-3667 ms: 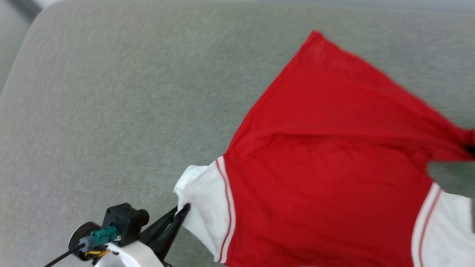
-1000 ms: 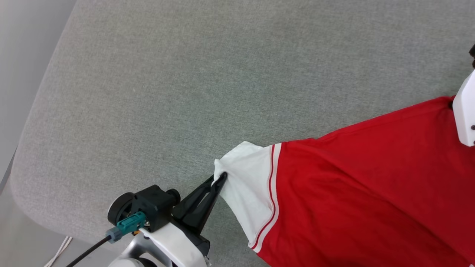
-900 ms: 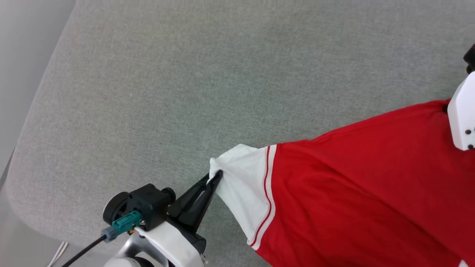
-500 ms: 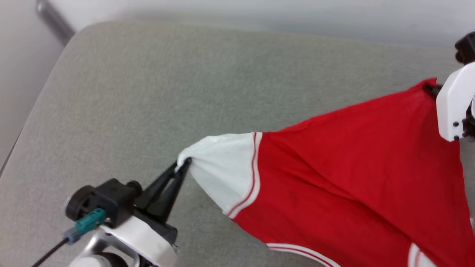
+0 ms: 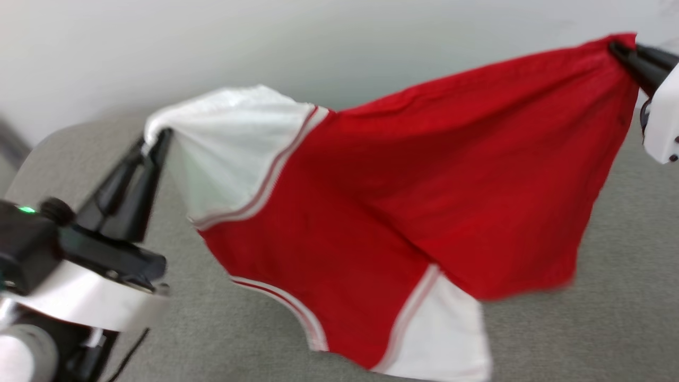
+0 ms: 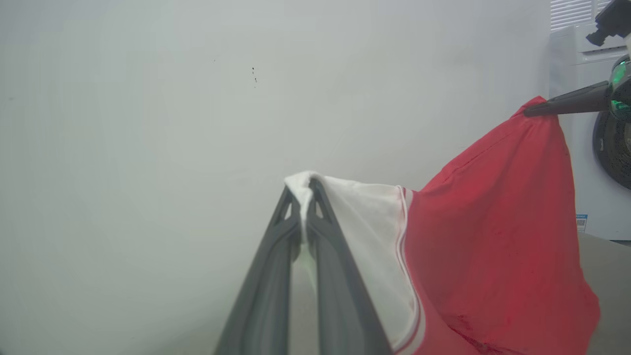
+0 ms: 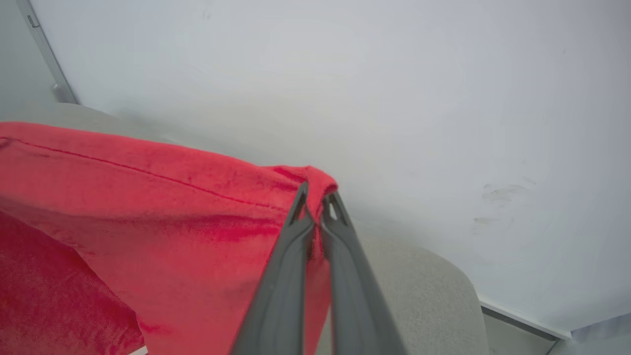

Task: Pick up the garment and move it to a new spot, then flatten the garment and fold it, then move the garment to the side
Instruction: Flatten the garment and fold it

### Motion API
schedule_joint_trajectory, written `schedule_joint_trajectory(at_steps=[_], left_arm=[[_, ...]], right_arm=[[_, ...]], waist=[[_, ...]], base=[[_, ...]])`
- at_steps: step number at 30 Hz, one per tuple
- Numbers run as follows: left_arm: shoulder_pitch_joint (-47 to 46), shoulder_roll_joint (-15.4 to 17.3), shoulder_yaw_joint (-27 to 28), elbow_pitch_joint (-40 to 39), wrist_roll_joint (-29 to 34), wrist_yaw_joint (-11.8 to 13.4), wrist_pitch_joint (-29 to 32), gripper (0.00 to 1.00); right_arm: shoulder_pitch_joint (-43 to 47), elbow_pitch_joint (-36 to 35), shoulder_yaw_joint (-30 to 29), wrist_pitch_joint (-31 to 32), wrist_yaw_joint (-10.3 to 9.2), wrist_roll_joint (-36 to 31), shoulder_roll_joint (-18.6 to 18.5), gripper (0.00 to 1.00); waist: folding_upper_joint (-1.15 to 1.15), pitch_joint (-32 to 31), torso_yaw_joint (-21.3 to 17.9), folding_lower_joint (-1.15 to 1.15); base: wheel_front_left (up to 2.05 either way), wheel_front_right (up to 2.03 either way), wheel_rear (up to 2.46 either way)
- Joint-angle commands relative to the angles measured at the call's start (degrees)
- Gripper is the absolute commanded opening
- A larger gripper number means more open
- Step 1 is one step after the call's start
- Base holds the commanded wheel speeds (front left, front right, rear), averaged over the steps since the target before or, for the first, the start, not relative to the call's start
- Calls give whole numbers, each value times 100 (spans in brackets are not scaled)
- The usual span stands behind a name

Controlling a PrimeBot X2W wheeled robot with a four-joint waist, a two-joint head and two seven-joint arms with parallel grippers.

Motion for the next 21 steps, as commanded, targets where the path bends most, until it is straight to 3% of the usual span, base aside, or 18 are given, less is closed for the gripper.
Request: schedule_joint_trajectory(at_steps=[1, 11, 21], left_arm=[[-94, 27, 66, -51, -13, 30, -19, 0], [-884, 153, 799, -301, -22, 257, -151, 0], [-1785, 314, 1275, -442, -52, 398, -67, 0]], right_arm=[[-82, -60, -46, -45, -2, 15, -12, 0], [20, -1124, -576, -166, -3, -93, 210, 0], [170, -2110, -1139, 51, -3, -317, 483, 0]], waist=[[0, -175, -207, 0], [0, -255, -708, 0], [0, 41, -938, 0]], base=[[0, 0, 0], [0, 0, 0], [0, 0, 0]])
